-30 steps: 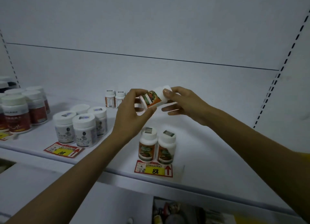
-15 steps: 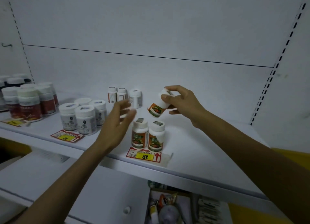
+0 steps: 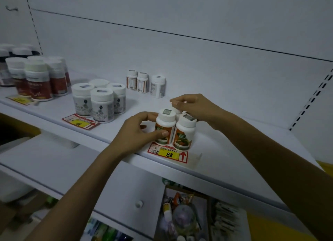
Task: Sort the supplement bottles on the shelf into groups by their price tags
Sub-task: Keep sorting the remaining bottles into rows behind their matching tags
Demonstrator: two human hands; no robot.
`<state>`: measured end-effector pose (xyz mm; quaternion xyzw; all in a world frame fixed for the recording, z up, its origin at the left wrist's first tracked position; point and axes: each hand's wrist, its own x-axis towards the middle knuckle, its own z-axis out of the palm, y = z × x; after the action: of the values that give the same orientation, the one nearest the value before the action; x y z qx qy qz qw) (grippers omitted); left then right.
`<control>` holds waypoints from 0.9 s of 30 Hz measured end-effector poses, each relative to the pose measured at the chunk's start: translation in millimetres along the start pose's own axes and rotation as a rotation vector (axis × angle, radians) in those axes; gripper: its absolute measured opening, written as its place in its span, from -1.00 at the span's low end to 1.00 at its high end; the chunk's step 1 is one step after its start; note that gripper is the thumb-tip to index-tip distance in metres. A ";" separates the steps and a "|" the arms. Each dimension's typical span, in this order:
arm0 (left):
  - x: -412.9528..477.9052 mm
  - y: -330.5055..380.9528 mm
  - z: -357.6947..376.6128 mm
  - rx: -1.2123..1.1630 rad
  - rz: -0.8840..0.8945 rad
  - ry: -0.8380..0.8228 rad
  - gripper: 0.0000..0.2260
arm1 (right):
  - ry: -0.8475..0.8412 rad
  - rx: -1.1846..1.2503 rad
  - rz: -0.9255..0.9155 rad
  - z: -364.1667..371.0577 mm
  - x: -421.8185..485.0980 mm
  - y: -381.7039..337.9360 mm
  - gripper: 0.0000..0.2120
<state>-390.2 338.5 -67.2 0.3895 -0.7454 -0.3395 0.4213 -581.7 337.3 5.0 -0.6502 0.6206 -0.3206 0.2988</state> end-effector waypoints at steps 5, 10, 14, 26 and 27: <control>3.1 -3.8 0.0 0.005 -0.022 -0.019 -0.73 | 0.006 -0.032 0.028 0.0 7.4 -0.3 -0.84; -0.4 -1.2 -2.3 -0.020 -0.043 -0.065 -0.60 | 0.015 -0.062 0.046 -0.6 12.5 -3.0 -0.74; -1.6 4.4 -4.8 -0.062 -0.072 -0.059 -0.51 | -0.043 -0.117 0.047 -6.4 12.0 -6.4 -0.75; 48.7 0.8 -18.2 -0.115 -0.112 0.033 -0.68 | -0.033 -0.278 0.027 -14.4 64.4 -26.9 -0.77; 55.8 -2.0 -16.7 -0.099 -0.120 0.016 -0.68 | -0.037 -0.309 0.015 -13.4 69.6 -29.4 -0.75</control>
<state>-393.7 286.3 -41.7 0.4149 -0.6997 -0.3975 0.4247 -572.5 269.4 39.5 -0.6897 0.6617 -0.2070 0.2088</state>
